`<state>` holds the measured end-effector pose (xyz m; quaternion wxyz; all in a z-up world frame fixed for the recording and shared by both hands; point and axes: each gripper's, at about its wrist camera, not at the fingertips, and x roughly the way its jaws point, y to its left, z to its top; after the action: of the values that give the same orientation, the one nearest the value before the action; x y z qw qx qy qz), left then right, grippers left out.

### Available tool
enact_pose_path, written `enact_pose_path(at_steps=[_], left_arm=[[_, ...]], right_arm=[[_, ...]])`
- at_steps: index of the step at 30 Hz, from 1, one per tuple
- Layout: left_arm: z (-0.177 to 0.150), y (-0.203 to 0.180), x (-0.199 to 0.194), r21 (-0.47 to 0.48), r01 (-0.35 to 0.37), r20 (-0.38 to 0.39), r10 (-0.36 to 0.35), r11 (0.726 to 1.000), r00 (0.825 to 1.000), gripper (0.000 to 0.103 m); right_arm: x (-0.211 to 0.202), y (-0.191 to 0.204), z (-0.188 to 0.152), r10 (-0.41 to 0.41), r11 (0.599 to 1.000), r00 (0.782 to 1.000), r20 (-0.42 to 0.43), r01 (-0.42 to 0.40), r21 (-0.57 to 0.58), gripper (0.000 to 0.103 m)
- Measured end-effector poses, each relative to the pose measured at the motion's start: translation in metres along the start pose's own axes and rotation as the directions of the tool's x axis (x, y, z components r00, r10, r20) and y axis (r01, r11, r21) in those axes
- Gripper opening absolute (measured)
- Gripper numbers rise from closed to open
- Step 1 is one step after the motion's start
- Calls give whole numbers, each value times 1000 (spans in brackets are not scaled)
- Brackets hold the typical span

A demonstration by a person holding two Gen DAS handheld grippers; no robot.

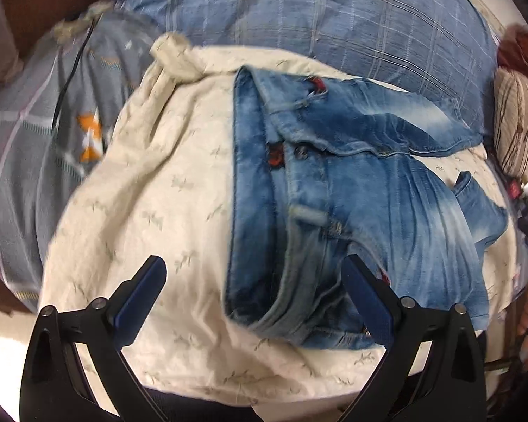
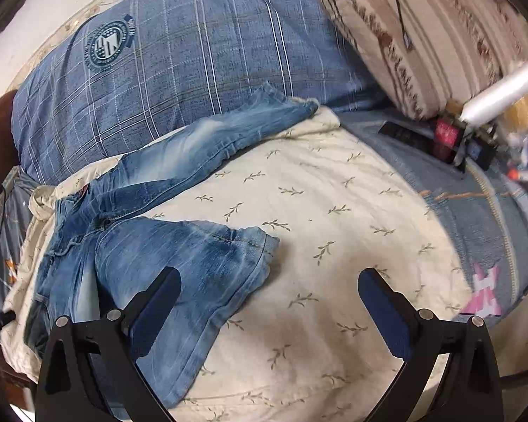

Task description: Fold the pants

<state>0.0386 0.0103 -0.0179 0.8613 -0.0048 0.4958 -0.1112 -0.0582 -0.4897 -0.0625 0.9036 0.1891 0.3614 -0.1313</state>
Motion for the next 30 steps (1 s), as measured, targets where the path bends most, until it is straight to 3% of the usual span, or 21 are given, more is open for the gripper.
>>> enact_pose_path(at_steps=[5, 7, 8, 9, 10, 11, 12, 14, 16, 18, 20, 23, 25, 26, 29, 30], left_arm=[[-23, 23, 19, -142, 95, -90, -109, 985, 990, 100], [-30, 25, 32, -212, 180, -134, -211, 960, 968, 100], [-32, 24, 41, -256, 235, -162, -281, 938, 946, 100], [-33, 22, 46, -283, 266, -174, -322, 921, 930, 100], [-32, 18, 51, -314, 295, -179, -361, 902, 915, 98], [-31, 14, 53, -334, 307, -173, -378, 891, 909, 86], [-26, 10, 50, -333, 293, -161, -361, 896, 919, 77], [-17, 5, 45, -323, 281, -156, -344, 904, 926, 41], [-10, 6, 36, -307, 289, -142, -344, 907, 928, 23], [-9, 9, 34, -307, 278, -141, -332, 910, 933, 23], [-15, 7, 40, -300, 248, -152, -303, 921, 941, 23], [-24, 9, 48, -267, 207, -180, -260, 941, 949, 24], [-28, 10, 44, -230, 202, -182, -246, 952, 952, 25], [-30, 10, 39, -203, 207, -180, -245, 957, 953, 27], [-31, 11, 0, -81, 272, -124, -280, 959, 952, 28], [-29, 12, -11, -50, 276, -94, -280, 960, 955, 29]], right_arm=[[48, -12, 9, 127, 985, 986, -108, -112, 132, 101], [62, -8, 7, 180, 976, 976, -122, -162, 149, 101], [67, -3, 5, 211, 971, 969, -125, -193, 144, 99], [69, 1, 3, 230, 968, 966, -116, -214, 133, 87], [66, 4, 2, 243, 966, 966, -92, -232, 114, 47], [62, 6, 4, 257, 964, 962, -87, -249, 96, 20], [54, 4, 8, 293, 954, 952, -88, -284, 97, 8], [23, -7, 19, 335, 937, 942, -4, -332, 111, 8], [-24, -28, 29, 307, 943, 944, 122, -319, 96, 8], [-60, -58, 28, 218, 962, 951, 218, -247, 114, 8], [-66, -88, 17, 102, 977, 974, 202, -136, 162, 8], [-34, -134, -19, 20, 960, 1000, 9, -22, 279, 13], [-12, -153, -44, 11, 945, 990, -137, 35, 325, 28], [-10, -159, -54, -19, 938, 986, -168, 75, 338, 30], [-41, -169, -51, -72, 921, 996, -47, 84, 382, 36], [-57, -169, -42, -113, 918, 993, 24, 95, 385, 46]])
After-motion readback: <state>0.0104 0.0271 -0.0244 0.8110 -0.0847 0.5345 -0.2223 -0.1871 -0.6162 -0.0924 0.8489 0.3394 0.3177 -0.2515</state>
